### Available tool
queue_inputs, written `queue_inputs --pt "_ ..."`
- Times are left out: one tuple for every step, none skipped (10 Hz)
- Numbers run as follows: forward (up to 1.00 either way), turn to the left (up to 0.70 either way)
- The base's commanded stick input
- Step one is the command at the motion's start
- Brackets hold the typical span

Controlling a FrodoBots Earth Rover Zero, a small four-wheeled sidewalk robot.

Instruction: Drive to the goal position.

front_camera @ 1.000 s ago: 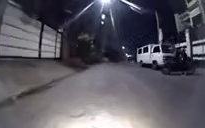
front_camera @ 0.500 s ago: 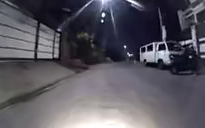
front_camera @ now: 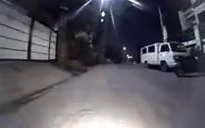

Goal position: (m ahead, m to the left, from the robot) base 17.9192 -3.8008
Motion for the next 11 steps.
queue_inputs --pt "0.98 -0.38" --pt "0.98 -0.38" --pt "0.98 -0.38" --pt "0.98 -0.38" --pt "0.98 -0.38" --pt "0.98 -0.21" --pt "0.98 0.02" --pt "0.98 0.05" --pt "0.98 0.05" --pt "0.98 0.05" --pt "0.98 0.05"
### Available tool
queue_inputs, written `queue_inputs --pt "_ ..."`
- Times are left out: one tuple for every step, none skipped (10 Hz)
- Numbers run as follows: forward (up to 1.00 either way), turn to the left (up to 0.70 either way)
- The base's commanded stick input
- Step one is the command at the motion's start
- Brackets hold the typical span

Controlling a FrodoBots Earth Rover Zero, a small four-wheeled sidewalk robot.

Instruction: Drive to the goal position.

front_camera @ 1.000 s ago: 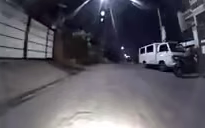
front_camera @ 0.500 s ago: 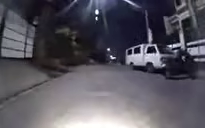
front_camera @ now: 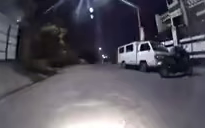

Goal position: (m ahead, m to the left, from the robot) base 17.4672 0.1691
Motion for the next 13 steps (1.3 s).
queue_inputs --pt "0.98 0.05" --pt "0.98 0.05" --pt "0.98 0.05" --pt "0.98 0.05" --pt "0.98 0.05" --pt "0.98 0.05" --pt "0.98 0.05" --pt "0.98 0.05" --pt "0.98 0.05" --pt "0.98 0.26" --pt "0.98 0.37" --pt "0.98 0.28" --pt "0.98 0.05"
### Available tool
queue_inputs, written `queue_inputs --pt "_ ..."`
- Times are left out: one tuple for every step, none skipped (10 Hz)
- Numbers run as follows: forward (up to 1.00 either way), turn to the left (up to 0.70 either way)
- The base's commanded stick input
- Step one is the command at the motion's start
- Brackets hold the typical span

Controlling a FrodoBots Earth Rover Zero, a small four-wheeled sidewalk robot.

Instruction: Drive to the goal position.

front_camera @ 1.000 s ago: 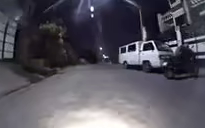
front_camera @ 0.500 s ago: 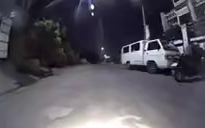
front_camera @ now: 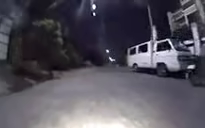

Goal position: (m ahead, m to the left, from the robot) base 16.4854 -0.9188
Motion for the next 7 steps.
queue_inputs --pt "0.98 0.05" --pt "0.98 0.05" --pt "0.98 0.05" --pt "0.98 0.05" --pt "0.98 0.05" --pt "0.98 0.05" --pt "0.98 0.05"
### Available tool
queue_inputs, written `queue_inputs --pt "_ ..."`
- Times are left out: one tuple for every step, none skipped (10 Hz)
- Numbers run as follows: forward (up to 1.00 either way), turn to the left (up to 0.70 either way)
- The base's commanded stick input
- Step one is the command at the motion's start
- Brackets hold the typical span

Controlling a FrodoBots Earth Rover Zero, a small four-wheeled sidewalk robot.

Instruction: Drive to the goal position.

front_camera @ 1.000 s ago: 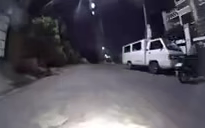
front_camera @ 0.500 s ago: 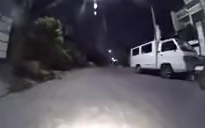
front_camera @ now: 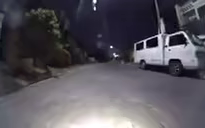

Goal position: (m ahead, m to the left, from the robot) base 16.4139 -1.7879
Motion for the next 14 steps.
queue_inputs --pt "0.98 0.05" --pt "0.98 0.05" --pt "0.98 0.05" --pt "0.98 0.05" --pt "0.98 0.05" --pt "0.98 0.05" --pt "0.98 0.05" --pt "0.98 0.05" --pt "0.98 0.08" --pt "0.98 0.25" --pt "0.98 0.31" --pt "0.98 0.16" --pt "0.98 0.06" --pt "0.98 0.05"
